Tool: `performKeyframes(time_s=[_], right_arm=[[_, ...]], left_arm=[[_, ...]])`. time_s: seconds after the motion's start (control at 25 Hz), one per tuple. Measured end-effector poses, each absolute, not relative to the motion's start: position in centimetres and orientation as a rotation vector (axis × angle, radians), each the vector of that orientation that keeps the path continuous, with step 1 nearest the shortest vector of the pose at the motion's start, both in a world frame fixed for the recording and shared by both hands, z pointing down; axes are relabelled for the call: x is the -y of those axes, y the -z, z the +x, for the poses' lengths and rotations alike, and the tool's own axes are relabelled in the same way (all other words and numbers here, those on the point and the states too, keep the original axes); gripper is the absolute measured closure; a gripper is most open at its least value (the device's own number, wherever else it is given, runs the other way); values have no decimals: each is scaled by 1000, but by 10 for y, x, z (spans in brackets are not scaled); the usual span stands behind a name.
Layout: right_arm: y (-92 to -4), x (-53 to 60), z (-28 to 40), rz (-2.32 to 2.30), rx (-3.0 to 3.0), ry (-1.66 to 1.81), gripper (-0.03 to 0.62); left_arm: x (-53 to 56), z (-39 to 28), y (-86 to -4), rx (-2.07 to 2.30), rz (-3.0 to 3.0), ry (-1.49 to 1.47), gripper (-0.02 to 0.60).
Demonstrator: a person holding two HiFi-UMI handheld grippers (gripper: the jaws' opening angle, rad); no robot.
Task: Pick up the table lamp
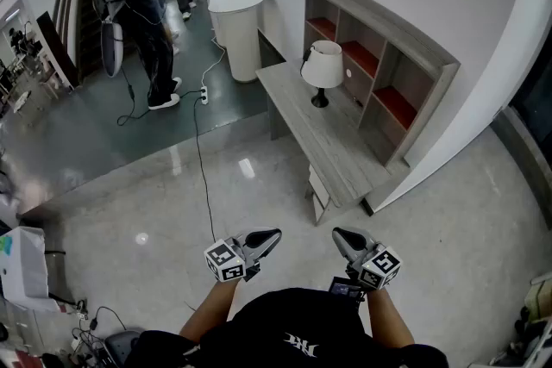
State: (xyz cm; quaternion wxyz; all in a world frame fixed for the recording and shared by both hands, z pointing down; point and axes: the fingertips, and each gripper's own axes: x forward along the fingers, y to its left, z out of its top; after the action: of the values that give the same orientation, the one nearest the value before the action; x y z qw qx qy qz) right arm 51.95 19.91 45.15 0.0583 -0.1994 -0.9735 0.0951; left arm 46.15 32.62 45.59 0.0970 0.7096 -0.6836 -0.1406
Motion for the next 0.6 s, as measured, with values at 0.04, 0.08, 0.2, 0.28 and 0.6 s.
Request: performKeyframes(time_s=[0.04,0.08,0.2,0.28,0.6], right_arm=[[-453,-201,522,-601,2946,-303,592],[-454,-202,524,-597,2941,-317,592],[-458,-206,533,-588,2934,-352,592],[-457,-208,537,-585,2938,-370,592],[-453,-213,549,-569,2967,-454,591]], left_arm=[[-327,463,-457,2021,2101,413,580],[-327,464,-458,2017,2101,407,580],[-328,471,-459,2000,2103,400,580],[-328,473,-457,1990,2107,427,580],[-334,483,-461,1974,2098,413,580]])
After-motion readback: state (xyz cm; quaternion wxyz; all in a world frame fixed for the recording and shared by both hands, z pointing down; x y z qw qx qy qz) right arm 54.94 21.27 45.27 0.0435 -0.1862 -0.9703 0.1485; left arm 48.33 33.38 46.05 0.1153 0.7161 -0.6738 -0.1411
